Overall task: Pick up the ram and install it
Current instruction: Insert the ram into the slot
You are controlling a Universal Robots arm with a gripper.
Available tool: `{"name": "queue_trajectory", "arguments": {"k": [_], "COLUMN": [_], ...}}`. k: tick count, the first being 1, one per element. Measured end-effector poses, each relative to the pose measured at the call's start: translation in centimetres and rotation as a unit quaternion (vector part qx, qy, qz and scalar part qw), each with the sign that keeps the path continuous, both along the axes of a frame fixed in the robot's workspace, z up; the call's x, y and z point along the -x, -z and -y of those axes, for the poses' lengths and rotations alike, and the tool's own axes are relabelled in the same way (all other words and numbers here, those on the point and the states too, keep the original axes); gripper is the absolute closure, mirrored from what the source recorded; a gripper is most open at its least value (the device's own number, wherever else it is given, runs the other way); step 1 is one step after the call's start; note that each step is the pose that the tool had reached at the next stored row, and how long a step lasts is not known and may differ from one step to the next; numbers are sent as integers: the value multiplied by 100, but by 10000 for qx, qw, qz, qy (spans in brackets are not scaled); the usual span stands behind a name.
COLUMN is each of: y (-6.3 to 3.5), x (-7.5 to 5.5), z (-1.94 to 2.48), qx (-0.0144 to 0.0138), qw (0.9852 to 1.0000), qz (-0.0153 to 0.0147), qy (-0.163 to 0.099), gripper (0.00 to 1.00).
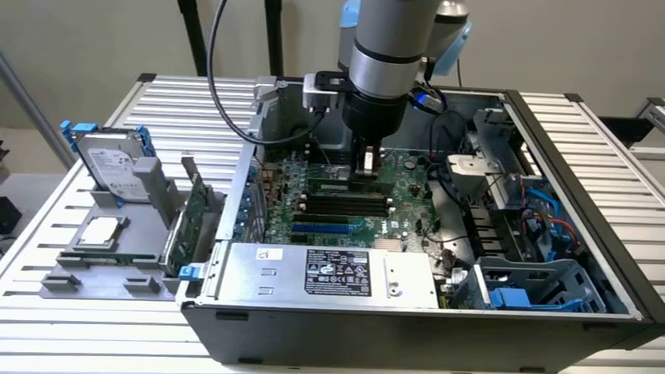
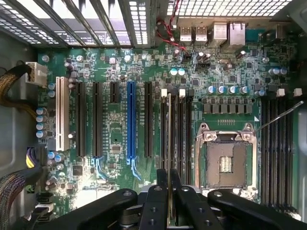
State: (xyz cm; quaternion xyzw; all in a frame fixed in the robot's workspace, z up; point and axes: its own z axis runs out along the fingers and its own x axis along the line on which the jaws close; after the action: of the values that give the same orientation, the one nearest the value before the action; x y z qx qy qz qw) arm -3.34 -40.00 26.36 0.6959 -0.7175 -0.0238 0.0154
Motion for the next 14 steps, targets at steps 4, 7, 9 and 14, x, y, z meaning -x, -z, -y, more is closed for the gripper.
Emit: {"name": "queue_trajectory", "arguments": {"k": [4, 7, 9, 14], "y": [71, 125, 161, 250], "x": [4, 13, 22, 41], "z": [-31, -39, -39, -39], "qx": [32, 34, 34, 36], "qw": [10000, 10000, 10000, 9999], "qz": [2, 16, 36, 98], "qy": [0, 0, 0, 0], "gripper": [100, 100, 100, 100]}}
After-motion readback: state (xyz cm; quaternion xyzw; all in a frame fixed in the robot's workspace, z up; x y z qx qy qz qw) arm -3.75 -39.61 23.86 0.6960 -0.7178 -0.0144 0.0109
